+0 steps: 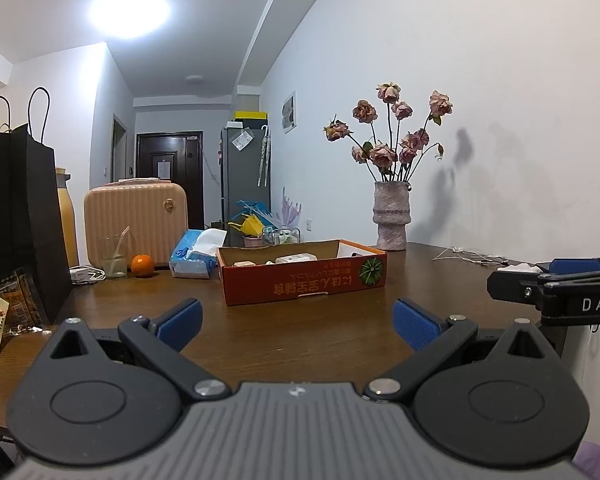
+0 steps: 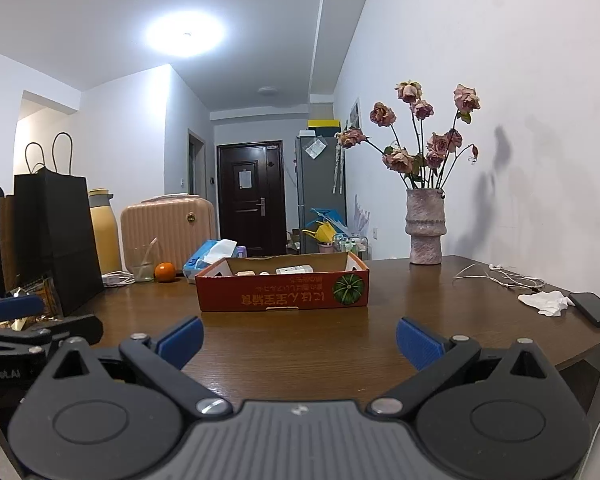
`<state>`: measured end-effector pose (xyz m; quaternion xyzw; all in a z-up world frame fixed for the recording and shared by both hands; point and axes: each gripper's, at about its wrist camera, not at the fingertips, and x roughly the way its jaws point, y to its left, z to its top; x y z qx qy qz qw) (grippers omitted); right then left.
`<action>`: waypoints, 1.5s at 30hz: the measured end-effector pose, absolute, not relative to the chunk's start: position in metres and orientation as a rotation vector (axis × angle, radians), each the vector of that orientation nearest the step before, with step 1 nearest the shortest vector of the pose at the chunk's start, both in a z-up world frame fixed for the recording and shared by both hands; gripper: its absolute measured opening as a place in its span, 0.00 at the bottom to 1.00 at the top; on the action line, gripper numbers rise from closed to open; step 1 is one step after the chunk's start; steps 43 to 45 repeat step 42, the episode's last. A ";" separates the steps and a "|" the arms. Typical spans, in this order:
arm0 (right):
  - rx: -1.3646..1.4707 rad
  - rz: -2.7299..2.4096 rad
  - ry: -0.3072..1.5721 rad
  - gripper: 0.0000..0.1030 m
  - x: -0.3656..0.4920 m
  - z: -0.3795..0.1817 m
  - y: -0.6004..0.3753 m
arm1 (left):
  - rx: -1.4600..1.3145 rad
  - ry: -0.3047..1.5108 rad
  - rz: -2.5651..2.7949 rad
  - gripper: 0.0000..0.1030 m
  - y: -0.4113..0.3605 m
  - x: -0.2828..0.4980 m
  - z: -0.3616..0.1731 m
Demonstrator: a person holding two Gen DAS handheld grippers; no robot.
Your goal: Organize rigid objects
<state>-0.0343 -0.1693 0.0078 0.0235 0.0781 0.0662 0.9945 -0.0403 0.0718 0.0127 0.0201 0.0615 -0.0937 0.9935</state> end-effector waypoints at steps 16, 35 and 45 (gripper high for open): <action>0.054 0.132 0.161 1.00 -0.033 0.008 -0.171 | 0.042 0.128 -0.193 1.00 0.071 -0.039 0.011; 0.055 0.133 0.165 1.00 -0.032 0.007 -0.172 | 0.037 0.150 -0.201 1.00 0.069 -0.038 0.009; 0.068 0.129 0.171 1.00 -0.030 0.006 -0.174 | 0.044 0.152 -0.235 1.00 0.067 -0.037 0.007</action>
